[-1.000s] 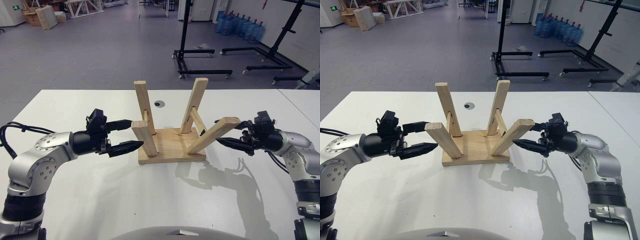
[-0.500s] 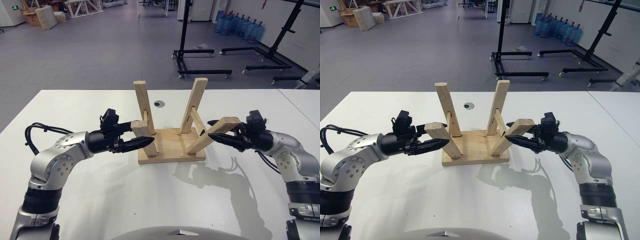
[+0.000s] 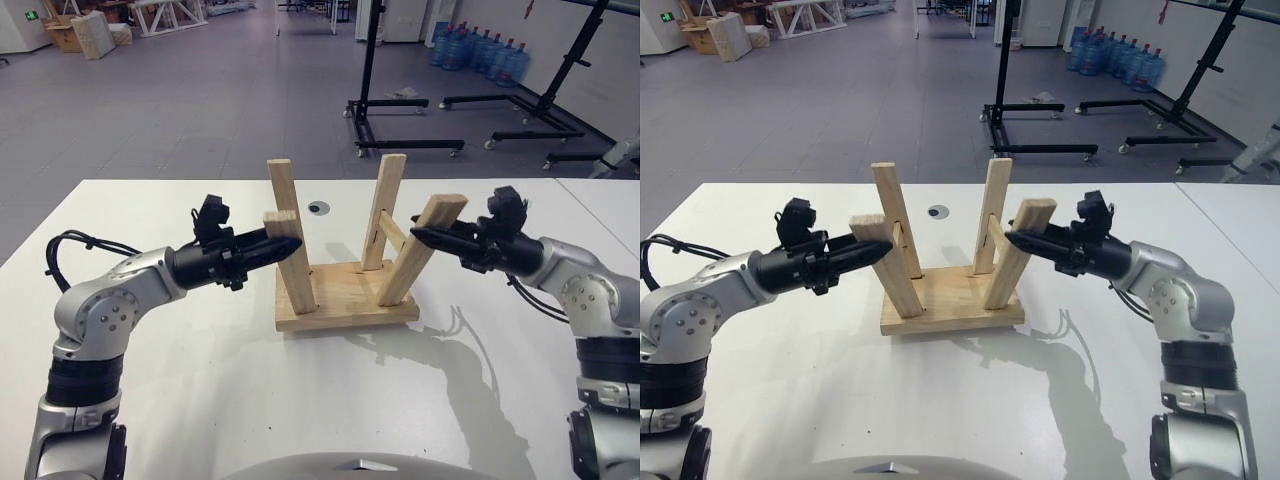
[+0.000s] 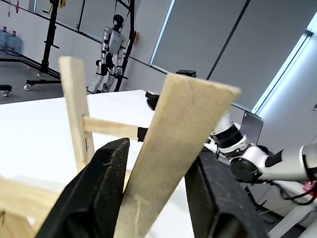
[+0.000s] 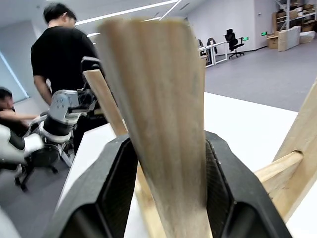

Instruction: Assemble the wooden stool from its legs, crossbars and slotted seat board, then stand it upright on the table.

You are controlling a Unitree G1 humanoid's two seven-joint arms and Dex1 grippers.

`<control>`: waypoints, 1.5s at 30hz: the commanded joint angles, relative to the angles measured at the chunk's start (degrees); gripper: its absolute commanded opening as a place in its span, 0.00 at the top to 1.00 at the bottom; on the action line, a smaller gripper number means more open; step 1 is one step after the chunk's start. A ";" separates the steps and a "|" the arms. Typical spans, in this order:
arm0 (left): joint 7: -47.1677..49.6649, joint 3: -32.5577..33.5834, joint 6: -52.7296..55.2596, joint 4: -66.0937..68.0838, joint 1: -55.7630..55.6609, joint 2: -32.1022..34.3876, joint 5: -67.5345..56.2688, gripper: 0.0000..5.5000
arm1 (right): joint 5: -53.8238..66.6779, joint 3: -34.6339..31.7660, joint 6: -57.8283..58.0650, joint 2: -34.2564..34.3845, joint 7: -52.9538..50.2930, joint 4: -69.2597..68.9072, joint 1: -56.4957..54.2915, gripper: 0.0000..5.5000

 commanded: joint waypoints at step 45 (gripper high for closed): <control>31.61 20.00 2.35 57.23 -26.15 -13.41 -1.11 0.19 | 1.08 -22.47 9.16 10.76 -38.72 48.93 -29.50 0.02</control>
